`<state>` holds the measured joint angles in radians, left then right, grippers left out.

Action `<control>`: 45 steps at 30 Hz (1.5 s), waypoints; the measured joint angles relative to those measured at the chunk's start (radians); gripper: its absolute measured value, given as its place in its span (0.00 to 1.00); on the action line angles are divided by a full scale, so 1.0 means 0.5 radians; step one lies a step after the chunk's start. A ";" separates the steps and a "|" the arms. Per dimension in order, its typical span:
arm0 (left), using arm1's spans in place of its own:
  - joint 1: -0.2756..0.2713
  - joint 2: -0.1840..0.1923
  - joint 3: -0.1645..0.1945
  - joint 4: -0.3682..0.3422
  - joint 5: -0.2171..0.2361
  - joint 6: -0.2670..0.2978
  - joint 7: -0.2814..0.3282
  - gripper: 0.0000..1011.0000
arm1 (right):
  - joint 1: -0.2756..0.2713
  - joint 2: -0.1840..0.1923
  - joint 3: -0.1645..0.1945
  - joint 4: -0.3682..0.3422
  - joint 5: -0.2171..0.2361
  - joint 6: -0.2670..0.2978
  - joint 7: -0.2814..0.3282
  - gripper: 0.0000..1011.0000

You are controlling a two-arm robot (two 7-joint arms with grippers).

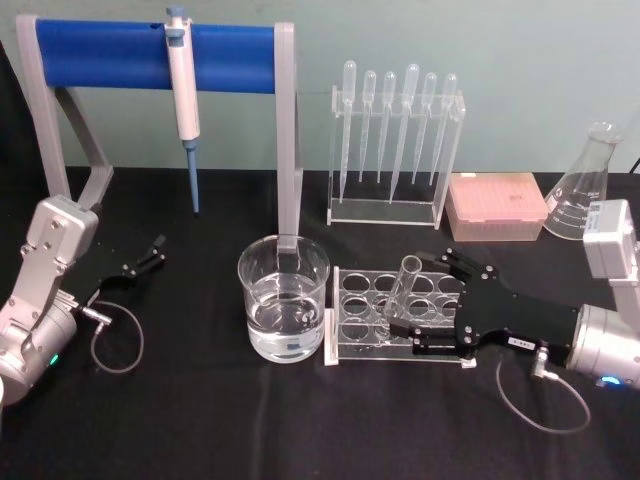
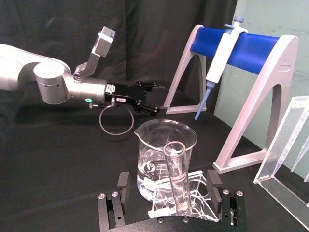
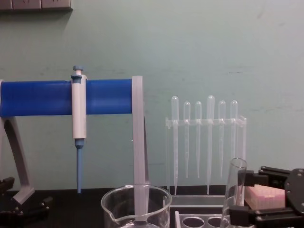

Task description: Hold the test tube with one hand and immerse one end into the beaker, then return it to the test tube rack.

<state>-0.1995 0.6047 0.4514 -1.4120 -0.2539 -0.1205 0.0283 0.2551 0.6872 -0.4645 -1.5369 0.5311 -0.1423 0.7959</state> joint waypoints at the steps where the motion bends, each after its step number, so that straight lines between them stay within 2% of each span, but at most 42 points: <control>1: 0.000 0.000 0.000 0.000 0.000 0.000 0.000 0.99 | 0.004 -0.004 -0.003 0.002 -0.002 0.001 -0.001 0.99; 10: 0.000 0.000 0.000 0.000 0.000 0.000 0.000 0.99 | 0.043 -0.049 -0.029 0.030 -0.021 0.008 -0.046 0.99; 19: 0.000 0.000 0.000 0.000 0.000 0.000 0.000 0.99 | 0.043 -0.050 -0.030 0.030 -0.023 0.008 -0.048 0.99; 24: 0.000 0.000 0.000 0.000 0.000 0.000 0.000 0.99 | 0.042 -0.048 -0.029 0.029 -0.022 0.009 -0.048 0.94; 25: 0.000 0.000 0.000 0.000 0.000 0.000 0.000 0.99 | 0.042 -0.048 -0.029 0.028 -0.022 0.009 -0.048 0.89; 27: 0.000 0.000 0.000 0.000 0.000 0.000 0.000 0.99 | 0.042 -0.048 -0.029 0.028 -0.022 0.010 -0.048 0.86; 30: 0.000 0.000 0.000 0.000 0.000 0.000 0.000 0.99 | 0.041 -0.047 -0.028 0.027 -0.021 0.010 -0.047 0.75; 31: 0.000 0.000 0.000 0.000 0.000 0.000 0.000 0.99 | 0.041 -0.047 -0.028 0.027 -0.021 0.010 -0.047 0.75; 36: 0.000 0.000 0.000 0.000 0.000 0.000 0.000 0.99 | 0.040 -0.047 -0.027 0.025 -0.020 0.010 -0.047 0.60; 37: 0.000 0.000 0.000 0.000 0.000 0.000 0.000 0.99 | 0.040 -0.046 -0.027 0.025 -0.020 0.010 -0.047 0.54; 40: 0.000 0.000 0.000 0.000 0.000 0.000 0.000 0.99 | 0.040 -0.046 -0.027 0.025 -0.020 0.010 -0.046 0.48; 41: 0.000 0.000 0.000 0.000 0.000 0.000 0.000 0.99 | 0.040 -0.046 -0.027 0.025 -0.020 0.010 -0.046 0.41; 45: 0.000 0.000 0.000 0.000 0.000 0.000 0.000 0.99 | 0.040 -0.045 -0.027 0.025 -0.019 0.010 -0.046 0.30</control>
<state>-0.1996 0.6047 0.4514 -1.4120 -0.2539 -0.1205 0.0283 0.2750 0.6645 -0.4778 -1.5245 0.5216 -0.1375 0.7728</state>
